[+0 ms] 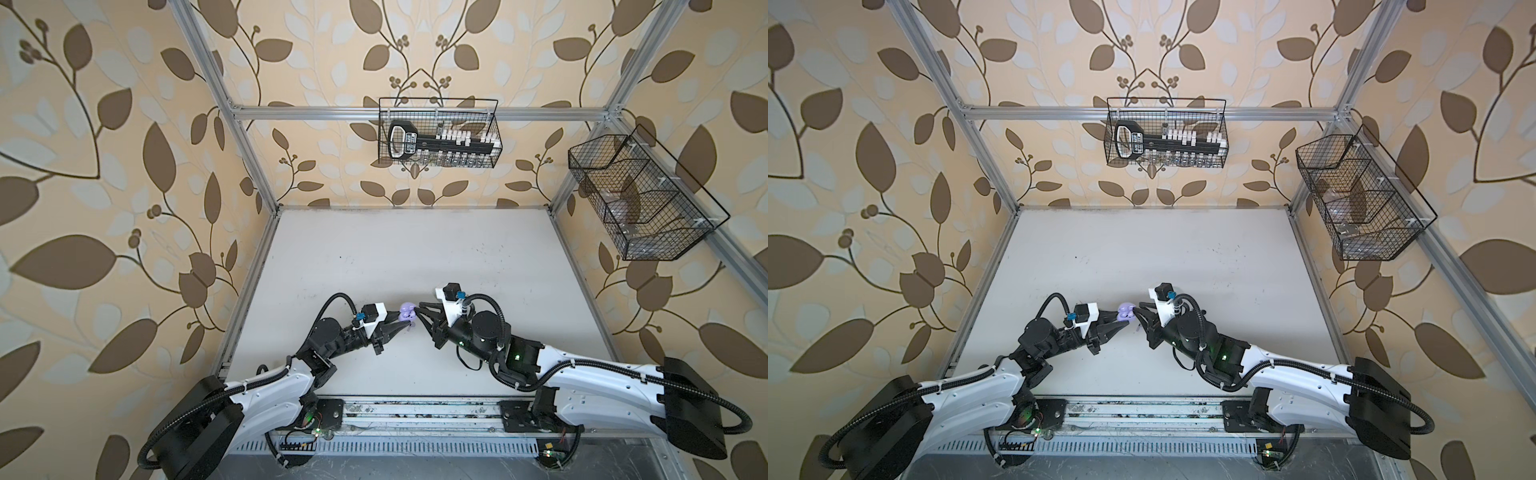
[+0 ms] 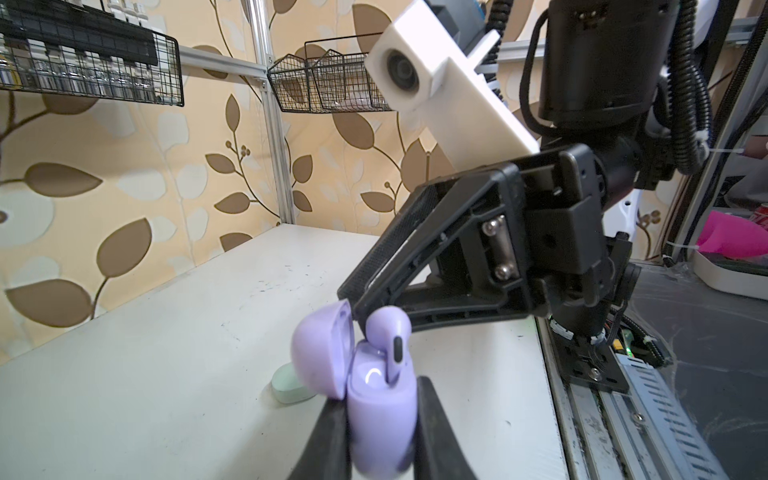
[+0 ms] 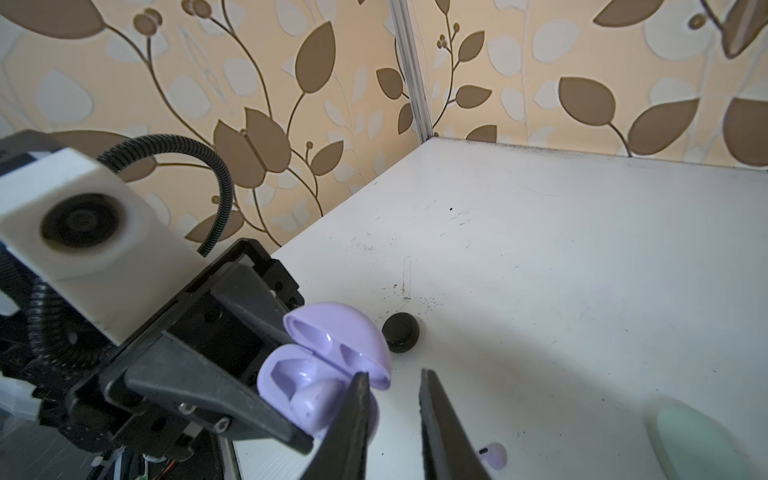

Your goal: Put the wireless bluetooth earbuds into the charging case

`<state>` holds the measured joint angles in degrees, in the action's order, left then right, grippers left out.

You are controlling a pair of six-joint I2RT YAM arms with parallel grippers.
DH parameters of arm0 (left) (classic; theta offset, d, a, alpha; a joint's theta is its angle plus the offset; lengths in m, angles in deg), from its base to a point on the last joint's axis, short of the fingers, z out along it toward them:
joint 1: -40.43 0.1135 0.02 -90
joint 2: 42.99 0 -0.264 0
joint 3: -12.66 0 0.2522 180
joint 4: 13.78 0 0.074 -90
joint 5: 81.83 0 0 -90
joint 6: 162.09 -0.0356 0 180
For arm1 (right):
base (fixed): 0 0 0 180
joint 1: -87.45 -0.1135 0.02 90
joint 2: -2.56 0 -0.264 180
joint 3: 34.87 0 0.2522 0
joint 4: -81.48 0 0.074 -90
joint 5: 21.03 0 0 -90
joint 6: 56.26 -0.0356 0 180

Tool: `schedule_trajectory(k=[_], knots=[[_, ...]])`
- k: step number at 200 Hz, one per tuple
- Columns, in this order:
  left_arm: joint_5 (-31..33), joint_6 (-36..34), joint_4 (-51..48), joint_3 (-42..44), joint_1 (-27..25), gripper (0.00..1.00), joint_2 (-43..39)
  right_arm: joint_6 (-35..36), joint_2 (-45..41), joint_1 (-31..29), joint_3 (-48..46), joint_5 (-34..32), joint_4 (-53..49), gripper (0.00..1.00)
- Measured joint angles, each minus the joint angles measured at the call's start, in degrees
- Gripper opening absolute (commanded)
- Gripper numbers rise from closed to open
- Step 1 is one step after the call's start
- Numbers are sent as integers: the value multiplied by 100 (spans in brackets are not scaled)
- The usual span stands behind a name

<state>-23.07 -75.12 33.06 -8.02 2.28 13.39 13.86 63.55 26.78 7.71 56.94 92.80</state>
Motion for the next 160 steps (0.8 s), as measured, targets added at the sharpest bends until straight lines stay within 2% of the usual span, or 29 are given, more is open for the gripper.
schedule_trajectory(k=[88, 160], knots=[[-496, 0, 44, -127, 22, 0, 205, 461, -59, 22, 22, 258, -4, 25], [-892, 0, 186, -184, 114, 0, 422, 1117, -133, 83, 37, 492, -57, 30]])
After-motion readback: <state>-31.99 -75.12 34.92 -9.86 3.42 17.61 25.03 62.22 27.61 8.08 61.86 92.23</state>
